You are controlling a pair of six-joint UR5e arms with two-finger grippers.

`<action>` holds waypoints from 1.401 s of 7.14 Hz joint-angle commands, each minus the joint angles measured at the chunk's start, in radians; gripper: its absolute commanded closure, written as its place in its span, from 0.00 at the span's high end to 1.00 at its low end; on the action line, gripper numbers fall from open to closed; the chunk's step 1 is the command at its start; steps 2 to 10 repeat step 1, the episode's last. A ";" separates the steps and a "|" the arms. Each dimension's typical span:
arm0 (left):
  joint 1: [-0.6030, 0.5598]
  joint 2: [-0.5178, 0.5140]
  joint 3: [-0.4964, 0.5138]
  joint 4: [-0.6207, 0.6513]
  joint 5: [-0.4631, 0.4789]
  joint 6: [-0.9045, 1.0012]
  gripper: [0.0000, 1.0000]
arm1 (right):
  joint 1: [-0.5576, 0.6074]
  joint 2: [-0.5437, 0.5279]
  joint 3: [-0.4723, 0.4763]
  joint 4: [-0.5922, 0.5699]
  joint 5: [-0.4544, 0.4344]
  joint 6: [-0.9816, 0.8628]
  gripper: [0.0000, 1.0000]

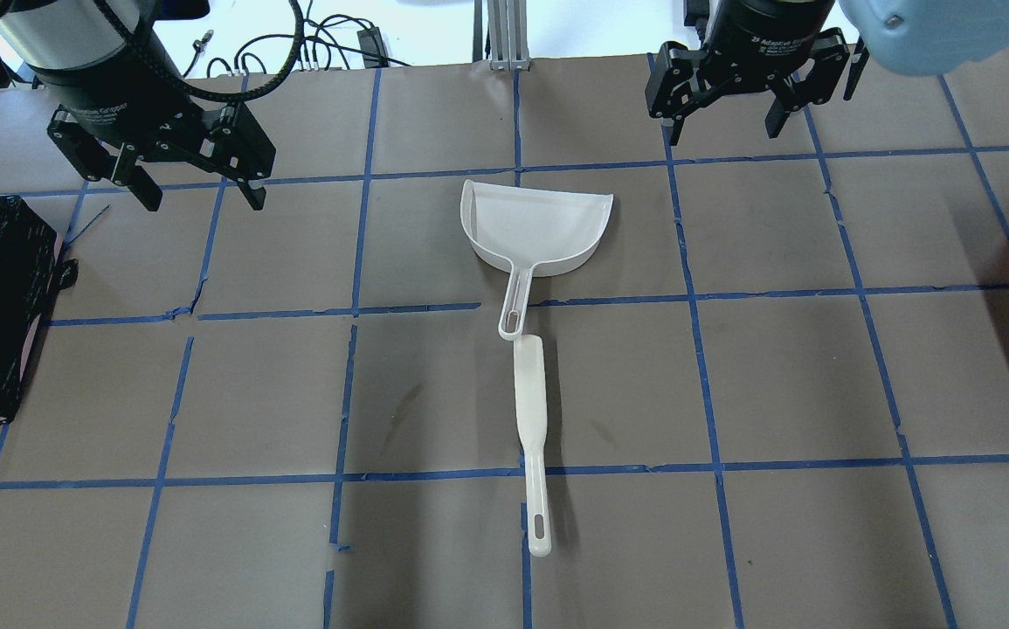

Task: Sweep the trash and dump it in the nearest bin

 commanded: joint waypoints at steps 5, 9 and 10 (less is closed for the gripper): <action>0.000 0.001 -0.007 0.033 0.002 0.000 1.00 | 0.000 0.004 0.001 -0.001 0.002 0.000 1.00; 0.000 0.001 -0.007 0.033 0.002 0.000 1.00 | 0.000 0.004 0.001 -0.001 0.002 0.000 1.00; 0.000 0.001 -0.007 0.033 0.002 0.000 1.00 | 0.000 0.004 0.001 -0.001 0.002 0.000 1.00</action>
